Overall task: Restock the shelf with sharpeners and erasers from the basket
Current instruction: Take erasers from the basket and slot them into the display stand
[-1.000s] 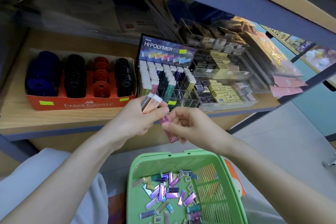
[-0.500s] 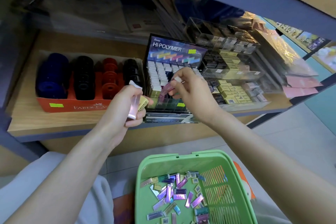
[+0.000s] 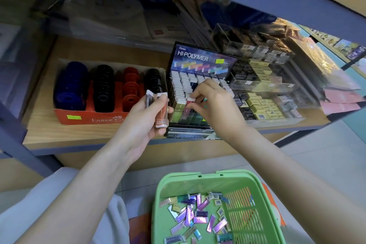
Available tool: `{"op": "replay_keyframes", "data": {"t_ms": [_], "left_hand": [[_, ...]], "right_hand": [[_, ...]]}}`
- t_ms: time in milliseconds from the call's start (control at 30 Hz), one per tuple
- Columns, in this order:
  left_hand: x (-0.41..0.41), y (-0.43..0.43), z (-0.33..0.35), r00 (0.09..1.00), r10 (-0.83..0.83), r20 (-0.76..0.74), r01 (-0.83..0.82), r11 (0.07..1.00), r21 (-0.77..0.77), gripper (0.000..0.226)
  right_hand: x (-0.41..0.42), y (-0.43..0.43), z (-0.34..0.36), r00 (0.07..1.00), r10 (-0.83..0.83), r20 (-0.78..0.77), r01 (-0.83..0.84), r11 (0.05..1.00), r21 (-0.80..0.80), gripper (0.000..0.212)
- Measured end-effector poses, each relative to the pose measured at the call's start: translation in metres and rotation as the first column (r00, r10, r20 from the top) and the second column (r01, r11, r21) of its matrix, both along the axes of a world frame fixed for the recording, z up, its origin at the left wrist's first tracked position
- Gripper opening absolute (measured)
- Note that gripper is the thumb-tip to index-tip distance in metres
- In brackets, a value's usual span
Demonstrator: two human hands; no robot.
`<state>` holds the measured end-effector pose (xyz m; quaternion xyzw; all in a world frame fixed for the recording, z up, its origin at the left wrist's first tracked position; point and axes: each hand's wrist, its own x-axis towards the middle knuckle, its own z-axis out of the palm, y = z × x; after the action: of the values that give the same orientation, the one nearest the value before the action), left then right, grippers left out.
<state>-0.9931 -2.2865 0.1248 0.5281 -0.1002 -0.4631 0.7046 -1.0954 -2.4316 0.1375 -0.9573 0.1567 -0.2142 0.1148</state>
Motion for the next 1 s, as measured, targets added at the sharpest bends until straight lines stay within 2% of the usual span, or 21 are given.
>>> {"op": "replay_keyframes", "data": {"t_ms": [100, 167, 200, 267, 333, 433, 500, 600, 700, 867, 1000], "left_hand": [[0.002, 0.002, 0.0, 1.0, -0.02, 0.019, 0.02, 1.0, -0.013, 0.019], [0.002, 0.002, 0.0, 0.998, -0.045, 0.053, 0.047, 0.999, -0.028, 0.028], [0.002, 0.002, 0.0, 0.996, -0.058, 0.069, 0.061, 0.997, -0.039, 0.032], [-0.001, 0.002, 0.002, 0.988, -0.098, 0.116, 0.104, 0.993, -0.049, 0.038], [-0.004, 0.001, 0.003, 0.973, -0.161, 0.168, 0.17, 0.985, -0.042, 0.031], [-0.012, -0.001, 0.005, 0.942, -0.252, 0.222, 0.258, 0.966, 0.004, 0.027], [-0.015, -0.001, 0.007, 0.931, -0.286, 0.226, 0.287, 0.957, 0.03, 0.028], [-0.018, -0.001, 0.008, 0.934, -0.323, 0.152, 0.323, 0.946, 0.025, 0.029], [-0.02, -0.001, 0.006, 0.916, -0.366, 0.161, 0.367, 0.93, 0.027, 0.019], [-0.027, -0.003, 0.002, 0.859, -0.445, 0.253, 0.443, 0.894, 0.067, 0.016], [-0.025, -0.003, 0.002, 0.902, -0.396, 0.171, 0.39, 0.918, 0.066, 0.02]], "right_hand": [[-0.002, 0.002, -0.001, 0.999, -0.033, 0.007, 0.033, 0.998, -0.051, 0.01], [-0.004, 0.009, 0.002, 0.996, -0.074, 0.056, 0.075, 0.997, -0.023, 0.008], [-0.006, 0.014, 0.005, 0.99, -0.101, 0.095, 0.097, 0.994, 0.047, 0.009], [-0.009, 0.028, 0.012, 0.981, -0.157, 0.115, 0.113, 0.94, 0.321, 0.008], [-0.014, 0.039, 0.02, 0.985, -0.167, 0.05, 0.105, 0.795, 0.597, 0.011], [-0.022, 0.043, 0.029, 0.989, -0.147, -0.032, 0.121, 0.651, 0.75, 0.014], [-0.029, 0.042, 0.031, 0.984, -0.176, -0.036, 0.135, 0.586, 0.799, 0.015], [-0.041, 0.038, 0.03, 0.961, -0.276, 0.011, 0.133, 0.496, 0.858, 0.016], [-0.052, 0.038, 0.03, 0.95, -0.313, 0.017, 0.128, 0.439, 0.89, 0.015], [-0.065, 0.043, 0.026, 0.968, -0.251, -0.01, 0.12, 0.424, 0.898, 0.01], [-0.07, 0.034, 0.031, 0.957, -0.292, 0.002, 0.137, 0.457, 0.879, 0.014]]}}
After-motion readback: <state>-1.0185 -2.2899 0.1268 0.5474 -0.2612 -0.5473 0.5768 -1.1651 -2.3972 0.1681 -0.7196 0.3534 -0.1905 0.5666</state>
